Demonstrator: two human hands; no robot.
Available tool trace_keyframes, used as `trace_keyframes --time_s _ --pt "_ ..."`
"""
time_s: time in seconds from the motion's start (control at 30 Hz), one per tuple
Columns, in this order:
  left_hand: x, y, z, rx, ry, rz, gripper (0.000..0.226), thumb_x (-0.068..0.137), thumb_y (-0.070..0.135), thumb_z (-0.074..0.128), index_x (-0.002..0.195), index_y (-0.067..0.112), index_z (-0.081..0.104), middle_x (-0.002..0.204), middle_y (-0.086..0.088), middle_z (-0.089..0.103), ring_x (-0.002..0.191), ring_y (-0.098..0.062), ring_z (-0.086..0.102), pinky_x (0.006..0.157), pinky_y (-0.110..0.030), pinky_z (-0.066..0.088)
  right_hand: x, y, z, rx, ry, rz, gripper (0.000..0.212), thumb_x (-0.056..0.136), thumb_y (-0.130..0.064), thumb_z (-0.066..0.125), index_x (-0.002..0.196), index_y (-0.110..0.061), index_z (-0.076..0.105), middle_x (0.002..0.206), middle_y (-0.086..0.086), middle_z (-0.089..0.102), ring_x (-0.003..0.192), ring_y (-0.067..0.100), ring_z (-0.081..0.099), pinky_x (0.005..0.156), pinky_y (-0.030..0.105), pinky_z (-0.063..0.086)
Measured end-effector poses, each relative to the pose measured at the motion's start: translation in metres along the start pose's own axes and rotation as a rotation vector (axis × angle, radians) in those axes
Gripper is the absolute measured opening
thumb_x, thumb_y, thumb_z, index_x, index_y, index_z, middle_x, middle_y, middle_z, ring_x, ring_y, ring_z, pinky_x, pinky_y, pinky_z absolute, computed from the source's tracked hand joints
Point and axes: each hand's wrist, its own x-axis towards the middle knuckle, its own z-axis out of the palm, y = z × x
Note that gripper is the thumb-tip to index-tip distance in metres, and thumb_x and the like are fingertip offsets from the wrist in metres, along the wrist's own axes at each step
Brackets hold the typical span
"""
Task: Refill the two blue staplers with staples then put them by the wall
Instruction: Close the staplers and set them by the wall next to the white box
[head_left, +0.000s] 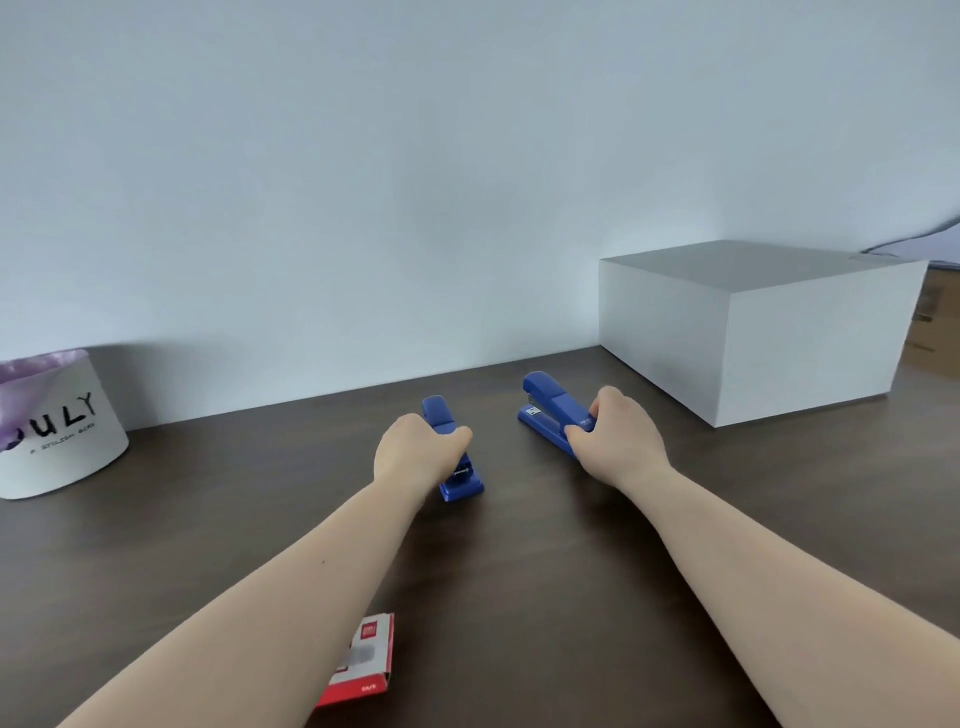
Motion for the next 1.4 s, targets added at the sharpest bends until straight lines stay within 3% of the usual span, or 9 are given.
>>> trace_keyframes --time_s 0.1,0.37,0.63,0.83,0.97,1.1,1.27,1.4 --pt "0.017 0.021 0.021 -0.011 0.003 0.037 0.029 0.074 0.026 0.055 0.058 0.012 0.036 0.054 -0.001 0.038 0.049 -0.018 0.035 0.047 -0.026 0.026 0.007 0.009 -0.003 0.049 0.050 0.046 0.016 0.084 -0.018 0.054 0.089 -0.005 0.045 0.086 0.008 0.051 0.073 0.024 0.047 0.057 0.030 0.034" --pt "0.049 0.059 0.066 -0.099 -0.012 0.068 0.022 0.076 0.028 0.054 0.069 0.010 0.045 0.058 0.000 0.044 0.052 -0.016 0.040 0.047 -0.026 0.029 0.017 0.022 -0.002 0.088 0.161 0.097 0.017 0.086 -0.020 0.055 0.087 -0.010 0.041 0.089 0.004 0.048 0.073 0.022 0.045 0.047 0.024 0.024" --pt "0.068 0.063 0.077 -0.148 -0.007 0.079 0.028 0.081 0.034 0.053 0.083 0.006 0.055 0.063 0.000 0.048 0.059 -0.019 0.048 0.047 -0.026 0.030 0.034 0.020 0.004 0.082 0.197 0.162 0.018 0.087 -0.018 0.053 0.087 -0.009 0.038 0.092 0.005 0.044 0.079 0.023 0.043 0.063 0.029 0.032" --pt "0.085 0.061 0.088 -0.160 0.010 0.123 0.040 0.084 0.043 0.053 0.092 0.005 0.059 0.080 -0.006 0.060 0.073 -0.023 0.054 0.050 -0.027 0.032 0.070 0.027 0.008 0.008 0.212 0.154 0.023 0.088 -0.019 0.053 0.102 -0.001 0.047 0.107 0.015 0.055 0.080 0.025 0.042 0.065 0.031 0.034" --pt "0.102 0.063 0.097 -0.182 0.000 0.142 0.041 0.082 0.043 0.052 0.092 0.004 0.062 0.086 -0.011 0.067 0.072 -0.023 0.055 0.049 -0.026 0.033 0.094 0.033 0.013 -0.020 0.227 0.180 0.026 0.089 -0.019 0.053 0.106 0.000 0.048 0.112 0.018 0.056 0.093 0.033 0.055 0.067 0.031 0.037" --pt "0.114 0.070 0.103 -0.180 -0.001 0.160 0.041 0.082 0.043 0.053 0.095 0.005 0.061 0.087 -0.009 0.065 0.075 -0.022 0.054 0.050 -0.027 0.033 0.112 0.036 0.018 -0.051 0.243 0.179 0.029 0.088 -0.019 0.054 0.109 0.000 0.048 0.114 0.019 0.056 0.100 0.036 0.056 0.069 0.033 0.039" --pt "0.122 0.074 0.110 -0.215 0.004 0.165 0.042 0.081 0.045 0.054 0.098 0.007 0.059 0.096 -0.008 0.066 0.083 -0.024 0.056 0.064 -0.029 0.038 0.131 0.039 0.023 -0.067 0.260 0.180 0.029 0.086 -0.018 0.055 0.109 0.000 0.049 0.113 0.019 0.058 0.100 0.036 0.057 0.069 0.034 0.039" --pt "0.126 0.074 0.115 -0.216 0.024 0.174 0.044 0.081 0.049 0.054 0.095 0.007 0.059 0.094 -0.008 0.067 0.082 -0.024 0.056 0.062 -0.028 0.037 0.144 0.040 0.025 -0.096 0.258 0.148 0.028 0.086 -0.017 0.054 0.109 0.000 0.050 0.112 0.019 0.058 0.100 0.037 0.057 0.068 0.034 0.040"
